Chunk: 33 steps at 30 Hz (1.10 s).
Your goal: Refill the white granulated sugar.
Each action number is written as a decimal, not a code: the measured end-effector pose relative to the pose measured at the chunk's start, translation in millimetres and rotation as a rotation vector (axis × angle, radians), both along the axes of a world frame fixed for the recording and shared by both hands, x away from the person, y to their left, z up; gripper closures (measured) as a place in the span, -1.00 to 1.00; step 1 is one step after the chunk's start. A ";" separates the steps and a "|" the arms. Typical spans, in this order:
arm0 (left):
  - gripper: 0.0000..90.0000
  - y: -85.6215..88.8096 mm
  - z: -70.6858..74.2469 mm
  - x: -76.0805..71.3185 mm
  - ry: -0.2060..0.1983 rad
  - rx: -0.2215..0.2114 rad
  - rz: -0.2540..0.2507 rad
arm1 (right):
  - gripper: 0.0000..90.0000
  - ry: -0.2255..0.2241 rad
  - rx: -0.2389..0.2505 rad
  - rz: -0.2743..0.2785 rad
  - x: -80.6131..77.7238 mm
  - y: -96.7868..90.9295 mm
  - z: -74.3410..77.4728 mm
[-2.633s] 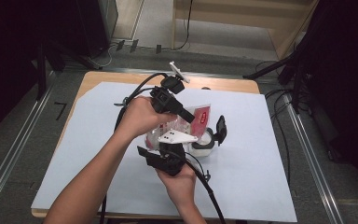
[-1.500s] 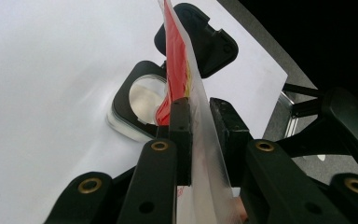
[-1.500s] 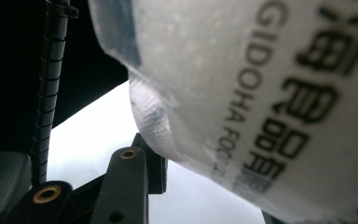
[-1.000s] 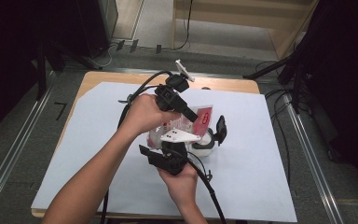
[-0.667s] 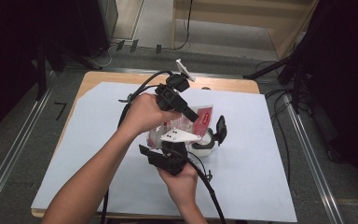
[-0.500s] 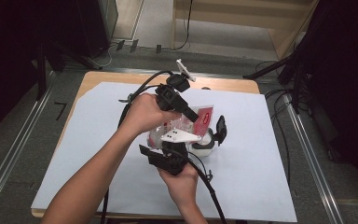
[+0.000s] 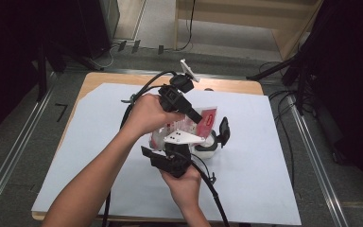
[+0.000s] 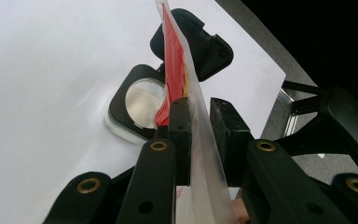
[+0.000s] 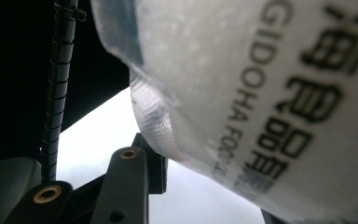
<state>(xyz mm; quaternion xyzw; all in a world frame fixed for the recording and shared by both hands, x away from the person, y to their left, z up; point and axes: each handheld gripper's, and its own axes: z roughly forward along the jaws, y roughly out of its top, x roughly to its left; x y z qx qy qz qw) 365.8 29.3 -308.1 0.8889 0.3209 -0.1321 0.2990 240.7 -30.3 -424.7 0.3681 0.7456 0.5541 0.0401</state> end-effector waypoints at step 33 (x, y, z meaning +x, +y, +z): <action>0.77 -8.9 1.3 0.0 -0.008 0.016 -0.017 | 0.42 -0.003 -0.001 -0.004 2.1 -1.7 0.3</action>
